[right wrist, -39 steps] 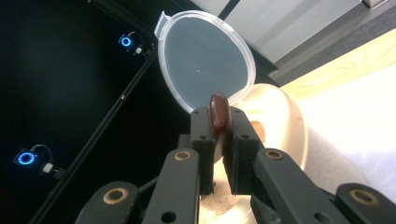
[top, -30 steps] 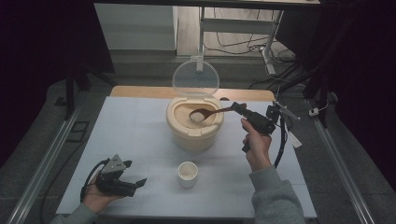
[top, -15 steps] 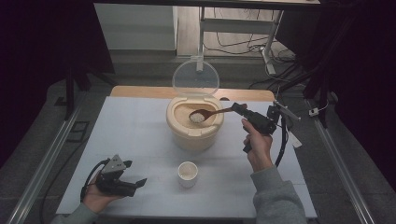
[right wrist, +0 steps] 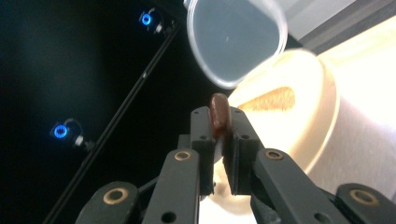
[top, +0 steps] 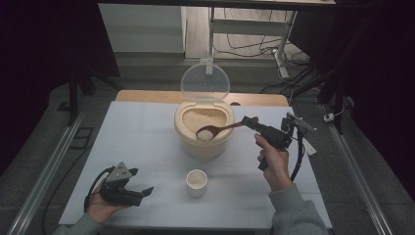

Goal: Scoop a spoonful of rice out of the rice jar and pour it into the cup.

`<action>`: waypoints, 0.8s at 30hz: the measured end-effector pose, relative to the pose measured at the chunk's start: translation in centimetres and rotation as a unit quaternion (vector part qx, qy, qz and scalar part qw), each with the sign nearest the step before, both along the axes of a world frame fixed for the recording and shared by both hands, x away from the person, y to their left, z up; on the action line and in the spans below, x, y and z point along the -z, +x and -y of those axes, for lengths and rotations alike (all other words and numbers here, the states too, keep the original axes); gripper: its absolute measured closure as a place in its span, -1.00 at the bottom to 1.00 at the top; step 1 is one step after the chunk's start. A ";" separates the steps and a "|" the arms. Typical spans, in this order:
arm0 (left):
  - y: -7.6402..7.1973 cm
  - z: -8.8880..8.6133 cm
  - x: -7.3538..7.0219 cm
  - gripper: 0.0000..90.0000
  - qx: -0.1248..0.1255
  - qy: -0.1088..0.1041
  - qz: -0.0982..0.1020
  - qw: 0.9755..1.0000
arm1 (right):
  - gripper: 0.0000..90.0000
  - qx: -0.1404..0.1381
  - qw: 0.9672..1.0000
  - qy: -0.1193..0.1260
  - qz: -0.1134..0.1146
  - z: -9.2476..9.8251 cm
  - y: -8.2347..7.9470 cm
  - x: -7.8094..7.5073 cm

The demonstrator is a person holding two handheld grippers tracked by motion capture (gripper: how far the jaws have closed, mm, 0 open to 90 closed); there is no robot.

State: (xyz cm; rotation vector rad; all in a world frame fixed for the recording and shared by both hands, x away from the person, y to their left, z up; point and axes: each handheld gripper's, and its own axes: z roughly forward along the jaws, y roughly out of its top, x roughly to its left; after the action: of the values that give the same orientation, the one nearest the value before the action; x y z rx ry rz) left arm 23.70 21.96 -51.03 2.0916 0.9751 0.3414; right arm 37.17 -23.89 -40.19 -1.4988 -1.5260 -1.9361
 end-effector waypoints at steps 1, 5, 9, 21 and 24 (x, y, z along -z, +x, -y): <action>0.0 0.0 0.0 -0.74 0.000 0.000 0.000 1.000 | 0.84 -0.008 1.000 0.001 -0.001 0.1 -0.3 0.2; 0.1 0.1 0.0 -0.74 0.001 0.001 -0.001 1.000 | 0.84 -0.030 1.000 0.003 -0.009 0.2 -1.4 1.1; 0.1 0.1 0.0 -0.74 0.001 0.001 -0.002 1.000 | 0.84 -0.052 0.998 -0.008 -0.020 0.1 -2.1 2.2; 0.1 -0.1 0.1 -0.74 -0.002 0.001 -0.002 1.000 | 0.84 -0.082 0.993 -0.084 -0.019 -1.0 -2.9 4.1; 0.2 -0.1 0.1 -0.74 -0.002 0.001 -0.003 1.000 | 0.84 -0.084 0.991 -0.106 -0.005 -1.5 -3.0 3.9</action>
State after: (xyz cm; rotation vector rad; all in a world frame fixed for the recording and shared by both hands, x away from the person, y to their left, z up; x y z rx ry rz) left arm 23.87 22.04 -51.15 2.0934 0.9818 0.3385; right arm 34.16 -22.35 -44.07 -1.4028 -1.8380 -1.7154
